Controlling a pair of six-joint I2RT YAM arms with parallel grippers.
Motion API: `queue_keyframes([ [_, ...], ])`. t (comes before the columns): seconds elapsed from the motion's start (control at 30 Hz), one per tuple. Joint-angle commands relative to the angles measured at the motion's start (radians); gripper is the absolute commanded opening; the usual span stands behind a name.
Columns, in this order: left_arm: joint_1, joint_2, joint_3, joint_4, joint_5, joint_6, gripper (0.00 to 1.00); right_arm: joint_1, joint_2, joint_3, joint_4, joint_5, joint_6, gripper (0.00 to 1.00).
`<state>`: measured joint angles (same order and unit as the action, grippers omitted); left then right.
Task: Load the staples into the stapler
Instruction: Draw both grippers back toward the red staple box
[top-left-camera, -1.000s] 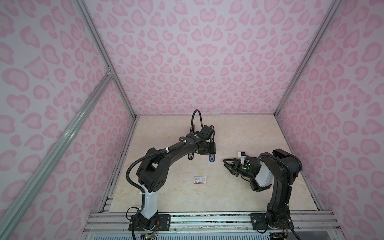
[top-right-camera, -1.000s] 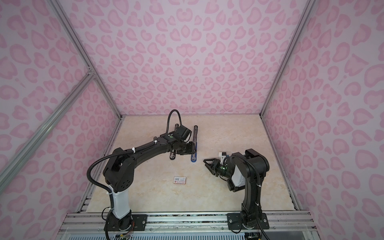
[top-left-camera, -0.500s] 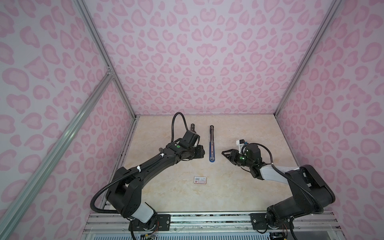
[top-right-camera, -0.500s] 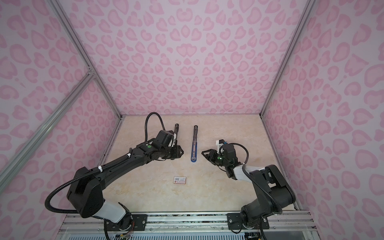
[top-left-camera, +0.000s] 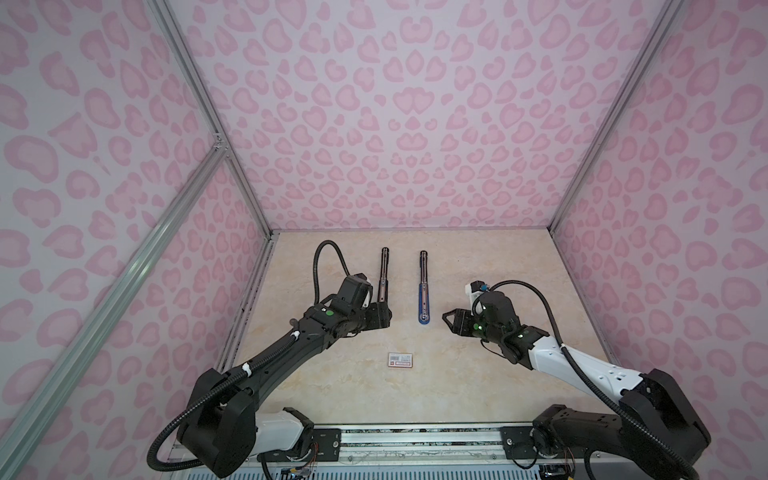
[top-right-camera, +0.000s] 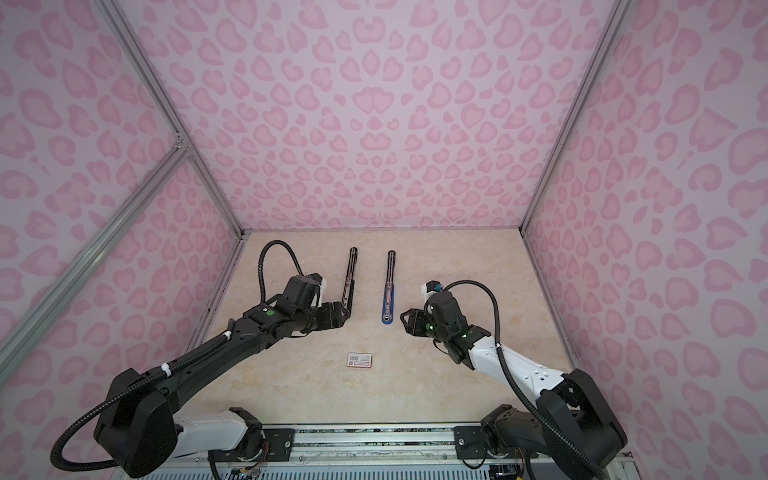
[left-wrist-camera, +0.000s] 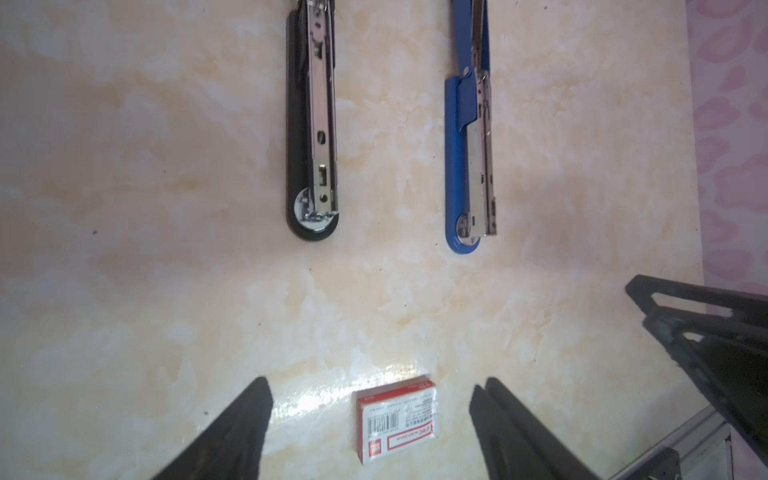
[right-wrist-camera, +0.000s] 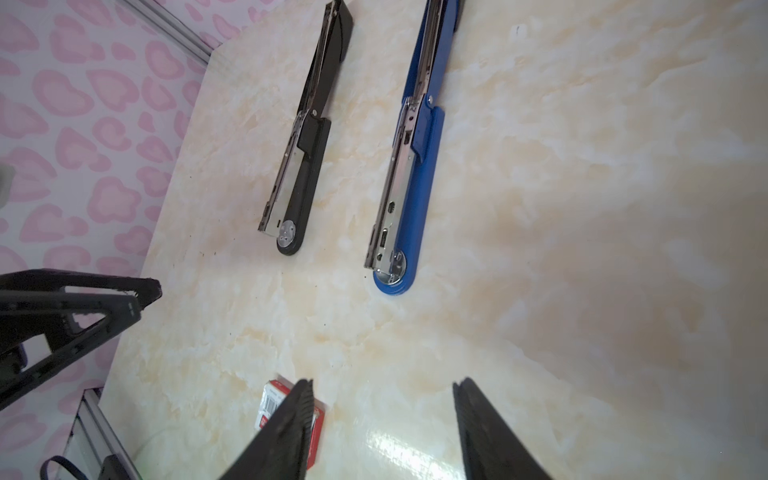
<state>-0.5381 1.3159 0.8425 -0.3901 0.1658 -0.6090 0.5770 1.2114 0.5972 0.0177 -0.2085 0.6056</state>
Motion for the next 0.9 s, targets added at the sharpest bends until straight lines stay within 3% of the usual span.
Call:
queue_keyframes([
  [0.0,0.002,-0.002,-0.039,0.002,0.089,0.008,0.82,0.032,-0.037,-0.002,-0.081,0.097,-0.06,0.59],
  [0.1,0.003,-0.012,-0.078,0.003,0.105,0.018,0.78,0.041,-0.082,-0.044,-0.049,0.078,-0.04,0.57],
  [0.2,0.003,-0.019,-0.118,0.022,0.133,0.022,0.65,0.042,-0.101,-0.08,-0.018,0.049,-0.029,0.55],
  [0.37,0.003,0.015,-0.163,0.067,0.233,0.03,0.54,0.046,-0.05,-0.086,-0.016,0.009,-0.019,0.54],
  [0.5,0.003,0.027,-0.2,0.135,0.311,0.032,0.56,0.06,0.011,-0.087,0.011,-0.022,-0.008,0.53],
  [0.63,0.0,0.087,-0.184,0.119,0.319,0.041,0.58,0.082,0.054,-0.077,0.036,-0.023,0.0,0.52],
  [0.87,-0.021,0.174,-0.163,0.14,0.339,0.045,0.48,0.102,0.107,-0.069,0.043,-0.02,0.02,0.5],
])
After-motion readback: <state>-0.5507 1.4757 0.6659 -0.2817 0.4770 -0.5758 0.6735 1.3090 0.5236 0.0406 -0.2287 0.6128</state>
